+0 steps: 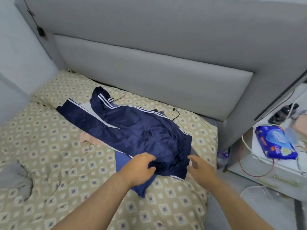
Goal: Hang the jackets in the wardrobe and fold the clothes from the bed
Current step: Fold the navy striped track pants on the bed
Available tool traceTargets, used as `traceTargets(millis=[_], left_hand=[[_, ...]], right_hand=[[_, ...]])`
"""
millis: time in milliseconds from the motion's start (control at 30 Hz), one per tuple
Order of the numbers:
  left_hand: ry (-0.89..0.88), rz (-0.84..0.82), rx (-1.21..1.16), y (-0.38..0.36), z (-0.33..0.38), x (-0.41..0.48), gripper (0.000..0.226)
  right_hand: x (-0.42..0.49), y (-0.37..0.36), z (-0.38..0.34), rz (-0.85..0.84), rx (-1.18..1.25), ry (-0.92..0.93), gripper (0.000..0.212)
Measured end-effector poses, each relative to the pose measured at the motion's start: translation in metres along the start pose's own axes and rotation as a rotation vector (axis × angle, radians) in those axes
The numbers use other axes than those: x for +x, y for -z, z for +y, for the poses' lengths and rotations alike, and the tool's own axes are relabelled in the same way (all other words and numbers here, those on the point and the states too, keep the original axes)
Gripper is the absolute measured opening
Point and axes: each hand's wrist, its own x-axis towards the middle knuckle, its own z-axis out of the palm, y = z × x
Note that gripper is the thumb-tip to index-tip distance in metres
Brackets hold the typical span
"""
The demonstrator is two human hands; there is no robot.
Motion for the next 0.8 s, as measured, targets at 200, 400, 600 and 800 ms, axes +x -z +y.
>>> traceTargets(millis=[200,400,600,800], left_hand=[[-0.175,-0.162,0.234,-0.101,-0.057,0.118,0.065],[-0.142,-0.093,0.53,-0.18,-0.108,0.2,0.1],[-0.195,0.352,0.588,-0.222,-0.116,0.228,0.086],[-0.287,0.497,0.455,-0.225,-0.121,0.218,0.038]], right_hand=[[0.101,-0.089,0.081,0.111,0.028,0.032,0.045],[0.147,-0.199,0.171,0.439,-0.354,0.171,0.056],[0.154,-0.225,0.169,0.822,-0.4,0.164,0.046],[0.147,-0.232,0.173,0.8,-0.446,0.075,0.048]])
